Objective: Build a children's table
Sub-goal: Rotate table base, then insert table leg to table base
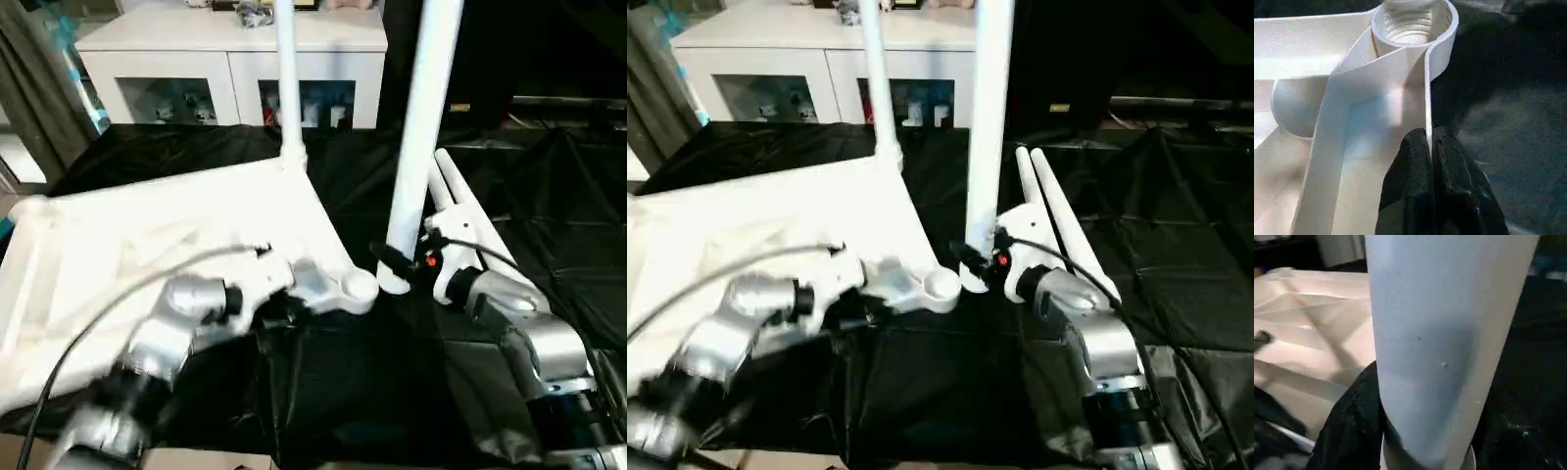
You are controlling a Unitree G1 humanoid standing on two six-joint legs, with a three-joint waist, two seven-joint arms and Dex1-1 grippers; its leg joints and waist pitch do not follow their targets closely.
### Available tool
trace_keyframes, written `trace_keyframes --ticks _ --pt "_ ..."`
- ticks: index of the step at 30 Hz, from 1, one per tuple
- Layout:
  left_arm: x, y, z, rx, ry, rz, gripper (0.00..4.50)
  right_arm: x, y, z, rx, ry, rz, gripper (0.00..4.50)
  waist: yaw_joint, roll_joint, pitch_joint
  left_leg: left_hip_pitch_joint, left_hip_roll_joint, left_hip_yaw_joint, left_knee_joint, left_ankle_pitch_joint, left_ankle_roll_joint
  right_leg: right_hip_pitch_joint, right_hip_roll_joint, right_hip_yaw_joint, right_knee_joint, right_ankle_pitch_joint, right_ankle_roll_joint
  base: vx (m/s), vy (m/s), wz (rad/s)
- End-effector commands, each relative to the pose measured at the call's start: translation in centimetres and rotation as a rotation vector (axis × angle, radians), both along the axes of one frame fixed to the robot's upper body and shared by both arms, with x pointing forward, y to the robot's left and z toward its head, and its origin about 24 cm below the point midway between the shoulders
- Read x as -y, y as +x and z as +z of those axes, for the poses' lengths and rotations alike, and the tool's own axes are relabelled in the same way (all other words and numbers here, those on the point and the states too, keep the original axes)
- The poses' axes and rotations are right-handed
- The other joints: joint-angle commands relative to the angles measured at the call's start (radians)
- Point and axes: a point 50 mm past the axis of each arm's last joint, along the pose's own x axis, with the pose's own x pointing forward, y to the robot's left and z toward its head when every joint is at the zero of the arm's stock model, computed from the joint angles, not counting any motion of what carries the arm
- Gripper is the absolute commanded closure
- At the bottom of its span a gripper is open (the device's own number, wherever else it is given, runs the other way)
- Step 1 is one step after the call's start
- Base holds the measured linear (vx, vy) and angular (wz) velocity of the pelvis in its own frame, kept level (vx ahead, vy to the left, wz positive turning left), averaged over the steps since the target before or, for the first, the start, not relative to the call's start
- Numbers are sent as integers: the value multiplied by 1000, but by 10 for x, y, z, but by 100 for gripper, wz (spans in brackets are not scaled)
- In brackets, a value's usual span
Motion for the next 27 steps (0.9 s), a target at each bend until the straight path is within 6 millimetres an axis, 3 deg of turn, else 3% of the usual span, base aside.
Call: trace_keyframes --ticks 1,2,4,9,16,17,20,26,27 --pt "7 -11 -11 -62 -34 -40 450 -2 4 5 3 10 16 260 4 -27 -53 18 17 -6 -74 -322 35 29 -55 41 -99 -441 -142 0 0 0" --pt "6 -10 -8 -61 -30 -38 422 -3 5 6 5 10 21 260 5 -23 -52 18 18 -6 -75 -312 33 28 -55 42 -99 -438 -139 0 0 0" --pt "3 -7 -5 -63 -20 -27 393 -4 6 7 7 9 29 260 7 -25 -52 16 17 -6 -76 -312 28 28 -54 40 -96 -436 -135 0 0 0" --pt "-3 -2 3 -40 30 -37 360 -8 6 8 4 8 66 260 8 -26 -53 13 19 -8 -79 -301 22 30 -53 41 -91 -367 -148 0 0 0" --pt "-6 4 7 -39 59 -64 360 -10 5 7 3 11 79 260 8 -27 -55 13 16 -5 -77 -285 22 34 -53 42 -87 -326 -165 0 0 0" --pt "-7 7 8 -37 60 -60 360 -10 5 7 3 11 85 260 9 -21 -55 13 17 -6 -77 -290 19 34 -54 42 -86 -334 -165 0 0 0" --pt "-7 11 11 -26 54 -51 360 -11 5 8 4 16 100 260 8 -21 -55 14 17 -6 -77 -297 14 35 -53 42 -88 -329 -168 0 0 0" --pt "-6 12 11 -36 46 -64 414 -13 3 5 -5 16 109 260 7 -16 -57 14 17 -7 -76 -298 11 37 -52 41 -84 -293 -186 0 0 0" --pt "-7 11 10 -39 51 -70 422 -14 3 4 -8 16 109 260 7 -11 -57 15 17 -8 -77 -303 10 37 -53 41 -84 -297 -188 0 0 0"
